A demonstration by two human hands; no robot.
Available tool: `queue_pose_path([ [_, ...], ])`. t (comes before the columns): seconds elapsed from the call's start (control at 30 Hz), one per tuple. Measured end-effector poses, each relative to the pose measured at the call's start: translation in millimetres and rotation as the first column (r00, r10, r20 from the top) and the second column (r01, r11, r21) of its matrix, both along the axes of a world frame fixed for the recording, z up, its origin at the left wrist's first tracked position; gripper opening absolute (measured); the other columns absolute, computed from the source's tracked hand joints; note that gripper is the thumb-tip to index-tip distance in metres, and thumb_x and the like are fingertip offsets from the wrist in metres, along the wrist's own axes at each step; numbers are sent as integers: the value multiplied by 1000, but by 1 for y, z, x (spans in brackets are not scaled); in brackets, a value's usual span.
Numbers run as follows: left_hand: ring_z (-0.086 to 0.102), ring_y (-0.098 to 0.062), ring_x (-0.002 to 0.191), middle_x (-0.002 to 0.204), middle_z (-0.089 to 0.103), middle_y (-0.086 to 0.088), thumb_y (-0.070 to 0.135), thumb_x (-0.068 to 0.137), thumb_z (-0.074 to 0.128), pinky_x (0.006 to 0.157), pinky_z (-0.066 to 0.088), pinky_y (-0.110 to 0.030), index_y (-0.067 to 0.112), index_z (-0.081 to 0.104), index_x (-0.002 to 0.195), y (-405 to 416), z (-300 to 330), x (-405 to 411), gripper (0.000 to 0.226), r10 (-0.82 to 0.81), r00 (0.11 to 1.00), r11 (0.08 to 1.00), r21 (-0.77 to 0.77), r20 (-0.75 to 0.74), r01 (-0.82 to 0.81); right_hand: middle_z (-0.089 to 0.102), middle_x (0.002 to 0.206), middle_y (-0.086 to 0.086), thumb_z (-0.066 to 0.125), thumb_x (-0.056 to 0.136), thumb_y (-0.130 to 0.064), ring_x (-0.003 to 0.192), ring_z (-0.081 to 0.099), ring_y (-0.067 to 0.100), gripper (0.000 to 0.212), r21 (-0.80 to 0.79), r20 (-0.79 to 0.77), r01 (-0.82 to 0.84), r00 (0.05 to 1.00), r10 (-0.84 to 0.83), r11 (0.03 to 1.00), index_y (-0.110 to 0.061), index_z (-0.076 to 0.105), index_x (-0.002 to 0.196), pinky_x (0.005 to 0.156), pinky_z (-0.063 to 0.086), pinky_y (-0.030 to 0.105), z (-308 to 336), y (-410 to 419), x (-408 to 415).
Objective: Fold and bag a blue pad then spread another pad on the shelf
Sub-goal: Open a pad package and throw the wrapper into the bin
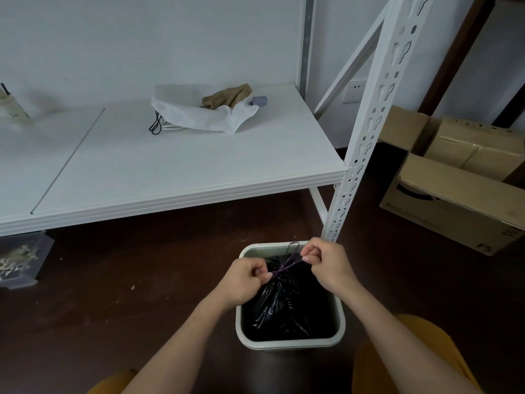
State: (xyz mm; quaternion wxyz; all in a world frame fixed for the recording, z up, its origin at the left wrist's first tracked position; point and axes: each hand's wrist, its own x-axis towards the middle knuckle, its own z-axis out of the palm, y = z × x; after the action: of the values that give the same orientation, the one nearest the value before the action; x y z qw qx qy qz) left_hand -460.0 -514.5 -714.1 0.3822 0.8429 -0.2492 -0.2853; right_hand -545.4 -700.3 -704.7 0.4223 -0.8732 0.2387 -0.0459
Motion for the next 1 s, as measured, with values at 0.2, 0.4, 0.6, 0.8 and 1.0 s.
queue_pose_path([
  [0.2, 44, -13, 57, 55, 45, 3, 15, 90, 61, 57, 39, -25, 24, 48, 50, 3, -2, 4, 43, -27, 996, 996, 81, -79, 34, 53, 64, -4, 52, 73, 12, 64, 53, 7, 33, -120, -41, 32, 998, -38, 992, -20, 48, 68, 55, 37, 20, -5, 0, 5],
  [0.4, 42, -10, 59, 60, 44, 3, 16, 89, 61, 62, 39, -24, 19, 45, 55, 2, -3, 13, 38, -82, 988, 979, 177, -128, 104, 53, 72, -7, 53, 75, 9, 73, 56, 16, 29, -223, -100, 10, 994, -34, 975, -20, 48, 72, 63, 51, 34, -10, 7, 14],
  [0.6, 46, -10, 53, 62, 50, 1, 21, 85, 70, 56, 41, -21, 14, 62, 89, 2, 4, 26, 12, 130, 985, 984, -109, -113, -142, 62, 105, 0, 56, 74, 8, 108, 52, 22, 44, -315, -46, 88, 993, -108, 945, -23, 65, 103, 95, 41, 36, -4, -11, 23],
  [0.8, 48, -6, 48, 60, 54, 3, 12, 90, 60, 55, 42, -25, 16, 60, 82, 9, 60, 32, 9, 181, 983, 983, 18, -27, -180, 62, 113, -1, 56, 77, 8, 117, 45, 20, 38, -252, -140, -2, 990, -35, 968, -19, 66, 101, 99, 34, 36, 64, 2, 25],
  [1.0, 49, -3, 48, 64, 61, 0, 14, 91, 57, 58, 43, -23, 21, 59, 76, 19, 176, 37, 17, 181, 982, 982, 67, -51, -177, 62, 105, 0, 51, 84, 4, 108, 53, 20, 32, -221, -165, -76, 986, 40, 972, -21, 67, 96, 95, 43, 38, 170, 16, 27],
])
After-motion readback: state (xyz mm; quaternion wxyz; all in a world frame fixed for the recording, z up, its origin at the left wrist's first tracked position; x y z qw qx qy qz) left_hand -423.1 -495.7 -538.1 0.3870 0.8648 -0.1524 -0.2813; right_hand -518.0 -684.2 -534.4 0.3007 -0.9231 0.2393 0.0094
